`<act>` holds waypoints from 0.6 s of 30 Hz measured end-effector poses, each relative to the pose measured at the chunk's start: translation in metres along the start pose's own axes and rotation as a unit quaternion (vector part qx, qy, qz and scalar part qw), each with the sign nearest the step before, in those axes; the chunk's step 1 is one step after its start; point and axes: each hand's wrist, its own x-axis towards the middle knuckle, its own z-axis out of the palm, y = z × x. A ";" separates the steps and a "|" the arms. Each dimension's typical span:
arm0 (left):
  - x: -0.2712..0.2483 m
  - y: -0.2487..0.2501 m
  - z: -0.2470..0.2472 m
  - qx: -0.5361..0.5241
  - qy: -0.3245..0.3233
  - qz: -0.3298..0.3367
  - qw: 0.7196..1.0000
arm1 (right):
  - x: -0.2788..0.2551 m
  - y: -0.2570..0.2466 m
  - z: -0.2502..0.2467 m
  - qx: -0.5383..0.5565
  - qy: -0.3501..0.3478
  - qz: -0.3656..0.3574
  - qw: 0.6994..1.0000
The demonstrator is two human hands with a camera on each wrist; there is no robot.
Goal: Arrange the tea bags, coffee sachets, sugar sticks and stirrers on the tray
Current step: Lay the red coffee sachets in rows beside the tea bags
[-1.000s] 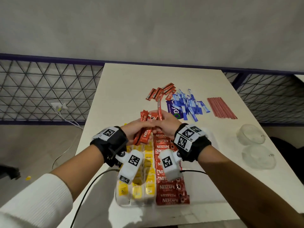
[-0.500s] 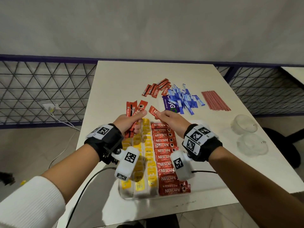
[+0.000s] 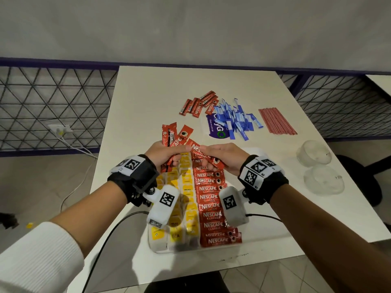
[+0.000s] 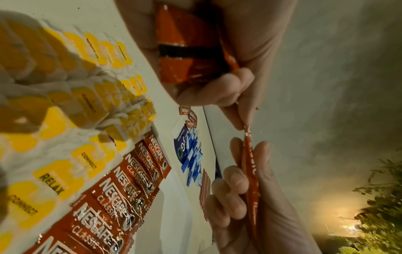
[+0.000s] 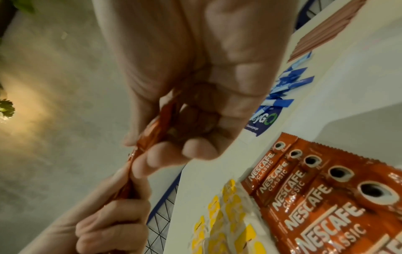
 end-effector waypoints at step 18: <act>0.019 -0.008 0.024 0.139 0.037 -0.031 0.989 | 0.024 0.009 -0.036 -0.112 -0.083 0.052 0.989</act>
